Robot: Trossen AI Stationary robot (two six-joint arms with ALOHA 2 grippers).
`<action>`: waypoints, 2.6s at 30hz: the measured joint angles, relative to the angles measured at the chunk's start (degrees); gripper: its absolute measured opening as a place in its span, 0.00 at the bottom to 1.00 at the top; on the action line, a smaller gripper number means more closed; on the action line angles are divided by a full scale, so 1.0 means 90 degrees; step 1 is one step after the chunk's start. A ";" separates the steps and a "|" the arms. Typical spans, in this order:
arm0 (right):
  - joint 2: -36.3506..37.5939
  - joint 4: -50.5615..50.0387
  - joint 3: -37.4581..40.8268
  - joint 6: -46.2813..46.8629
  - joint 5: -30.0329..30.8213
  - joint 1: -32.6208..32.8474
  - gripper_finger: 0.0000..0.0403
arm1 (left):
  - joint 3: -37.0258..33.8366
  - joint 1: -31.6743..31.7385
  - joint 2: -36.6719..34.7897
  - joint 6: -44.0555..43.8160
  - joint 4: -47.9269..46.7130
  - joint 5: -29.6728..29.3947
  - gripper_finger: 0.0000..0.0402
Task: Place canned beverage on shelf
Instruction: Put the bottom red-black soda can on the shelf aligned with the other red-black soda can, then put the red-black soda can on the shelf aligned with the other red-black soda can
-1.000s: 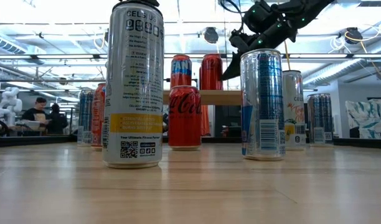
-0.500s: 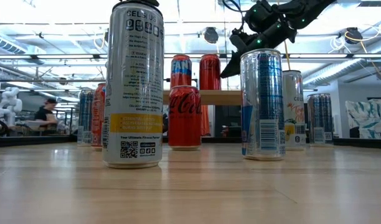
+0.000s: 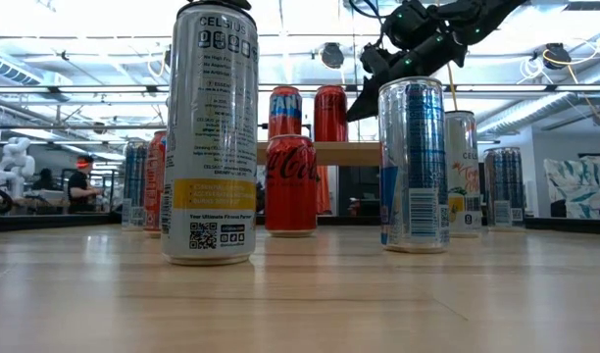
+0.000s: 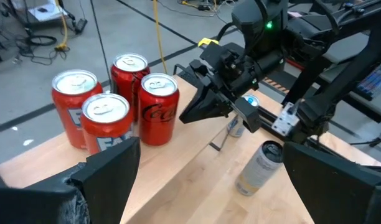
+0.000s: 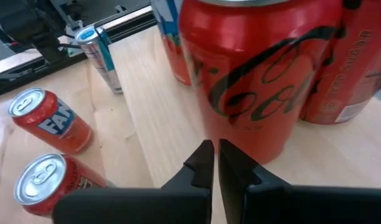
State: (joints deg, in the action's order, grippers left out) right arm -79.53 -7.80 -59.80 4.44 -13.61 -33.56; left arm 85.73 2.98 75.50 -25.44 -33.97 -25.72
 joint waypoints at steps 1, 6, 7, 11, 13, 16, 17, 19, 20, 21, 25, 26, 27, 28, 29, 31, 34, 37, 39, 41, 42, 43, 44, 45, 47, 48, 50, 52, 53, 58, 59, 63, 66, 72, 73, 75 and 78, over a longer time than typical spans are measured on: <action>0.0000 0.0029 0.0001 -0.0007 0.0002 0.0044 0.00 | 0.0000 0.0000 0.0000 -0.0019 -0.0001 0.0026 0.98; 0.0000 0.0194 0.0001 -0.0070 0.0176 0.0213 0.00 | 0.0000 -0.0053 0.0000 -0.0020 -0.0001 0.0050 0.98; 0.0000 0.0271 0.0001 -0.0070 0.0180 0.0211 0.00 | 0.0000 -0.0056 0.0000 -0.0018 -0.0001 0.0054 0.98; -0.0008 0.0618 0.0001 -0.0075 0.0181 0.0199 0.00 | 0.0000 -0.0053 0.0000 0.0022 -0.0001 0.0098 0.98; -0.0046 0.0761 0.0001 -0.0070 0.0179 0.0194 0.00 | 0.0000 -0.0053 0.0000 0.0031 -0.0001 0.0099 0.98; -0.0125 0.0846 0.0001 -0.0073 0.0168 0.0172 0.00 | 0.0000 -0.0053 0.0000 0.0032 0.0000 0.0104 0.98; -0.0156 0.0844 0.0001 -0.0072 0.0168 0.0169 0.00 | 0.0000 -0.0053 0.0000 0.0031 -0.0001 0.0108 0.98; -0.0207 0.0838 0.0001 -0.0066 0.0169 0.0169 0.00 | 0.0000 -0.0053 0.0000 0.0031 -0.0001 0.0120 0.98; -0.0217 0.0832 0.0001 -0.0057 0.0170 0.0171 0.00 | 0.0000 -0.0054 0.0000 0.0031 -0.0001 0.0120 0.98; -0.0218 0.0820 0.0000 -0.0053 0.0169 0.0173 0.00 | 0.0000 -0.0053 0.0000 0.0028 0.0000 0.0120 0.98; -0.0216 0.0796 0.0001 -0.0075 0.0185 0.0184 0.00 | 0.0001 -0.0053 0.0000 0.0025 -0.0001 0.0120 0.98; -0.0216 0.0796 -0.0001 -0.0077 0.0185 0.0163 0.00 | 0.0002 -0.0053 0.0000 0.0023 -0.0001 0.0120 0.98; -0.0216 0.0798 0.0001 -0.0080 0.0183 0.0148 0.00 | 0.0002 -0.0053 0.0000 0.0023 -0.0001 0.0120 0.98; -0.0216 0.0798 0.0001 -0.0083 0.0182 0.0133 0.00 | 0.0002 -0.0054 0.0000 0.0025 -0.0001 0.0120 0.98; -0.0216 0.0800 0.0001 -0.0089 0.0180 0.0112 0.00 | 0.0002 -0.0053 0.0000 0.0024 -0.0001 0.0120 0.98; -0.0216 0.0846 0.0001 -0.0091 0.0183 0.0095 0.00 | 0.0002 -0.0053 0.0000 0.0025 -0.0001 0.0120 0.98; -0.0216 0.0998 0.0001 -0.0116 0.0176 0.0063 0.00 | 0.0002 -0.0053 0.0000 0.0028 -0.0003 0.0120 0.98; -0.0216 0.1085 0.0001 -0.0118 0.0177 0.0028 0.00 | 0.0002 -0.0053 0.0000 0.0030 -0.0009 0.0142 0.98; -0.0216 0.1082 0.0001 -0.0116 0.0177 0.0026 0.00 | 0.0002 -0.0053 0.0000 0.0030 -0.0018 0.0144 0.98; -0.0216 0.1082 0.0001 -0.0081 0.0156 0.0028 0.00 | 0.0002 -0.0053 0.0000 0.0030 -0.0049 0.0147 0.98; -0.0199 0.1081 0.0001 -0.0024 0.0126 0.0029 0.00 | 0.0004 -0.0053 0.0000 0.0028 -0.0103 0.0147 0.98; -0.0172 0.1069 0.0001 0.0059 0.0016 0.0029 0.00 | 0.0005 -0.0053 0.0000 0.0026 -0.0185 0.0148 0.98; -0.0159 0.1081 0.0001 0.0147 -0.0075 0.0039 0.00 | 0.0004 -0.0053 0.0000 0.0026 -0.0266 0.0152 0.98; -0.0146 0.1102 0.0000 0.0253 -0.0184 0.0064 0.00 | 0.0003 -0.0053 0.0000 0.0026 -0.0351 0.0155 0.98; -0.0079 0.1009 -0.0001 0.0459 -0.0346 0.0120 0.00 | 0.0005 -0.0067 0.0000 0.0001 -0.0548 0.0173 0.98; -0.0031 0.0944 0.0006 0.0546 -0.0387 0.0183 0.00 | 0.0004 -0.0096 0.0000 -0.0052 -0.0636 0.0174 0.98; 0.0076 0.0958 0.0004 0.0678 -0.0539 0.0345 0.00 | 0.0005 -0.0137 0.0000 -0.0130 -0.0825 0.0176 0.98; 0.0233 0.0775 0.0004 0.0813 -0.0659 0.0537 0.00 | 0.0005 -0.0225 0.0000 -0.0138 -0.0963 0.0180 0.98; 0.0299 0.0687 0.0004 0.0900 -0.0664 0.0659 0.00 | 0.0004 -0.0271 0.0000 -0.0139 -0.1043 0.0181 0.98; 0.0605 0.0389 -0.0016 0.1482 -0.0645 0.1418 0.00 | 0.0005 -0.0462 0.0000 -0.0135 -0.1328 0.0443 0.98; 0.0643 0.0218 -0.0075 0.1563 -0.0599 0.1600 0.00 | 0.0005 -0.0500 0.0000 -0.0128 -0.1366 0.0520 0.98; 0.0641 -0.0585 -0.0463 0.1620 -0.0063 0.2339 0.00 | 0.0005 -0.0697 0.0000 -0.0116 -0.1400 0.0821 0.98; 0.0610 -0.1158 -0.0828 0.1609 0.0540 0.2782 0.00 | 0.0005 -0.0875 0.0000 -0.0139 -0.1395 0.0952 0.98; 0.0491 -0.2003 -0.1460 0.1624 0.1225 0.3290 0.00 | -0.0021 -0.1436 0.0000 -0.0500 -0.1370 0.0927 0.98; 0.0483 -0.2047 -0.1532 0.1625 0.1289 0.3342 0.00 | -0.0082 -0.1542 -0.0003 -0.0605 -0.1322 0.0907 0.98; 0.0483 -0.2072 -0.1629 0.1649 0.1375 0.3434 0.00 | -0.0240 -0.1770 -0.0005 -0.0810 -0.1275 0.0833 0.98; 0.0480 -0.2069 -0.1688 0.1714 0.1383 0.3494 0.01 | -0.0440 -0.2162 0.0004 -0.1280 -0.1348 0.0571 0.98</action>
State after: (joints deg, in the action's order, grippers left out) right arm -75.21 -26.42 -75.00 19.87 -1.16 -2.11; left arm 81.77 -16.47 75.54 -36.97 -46.09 -20.58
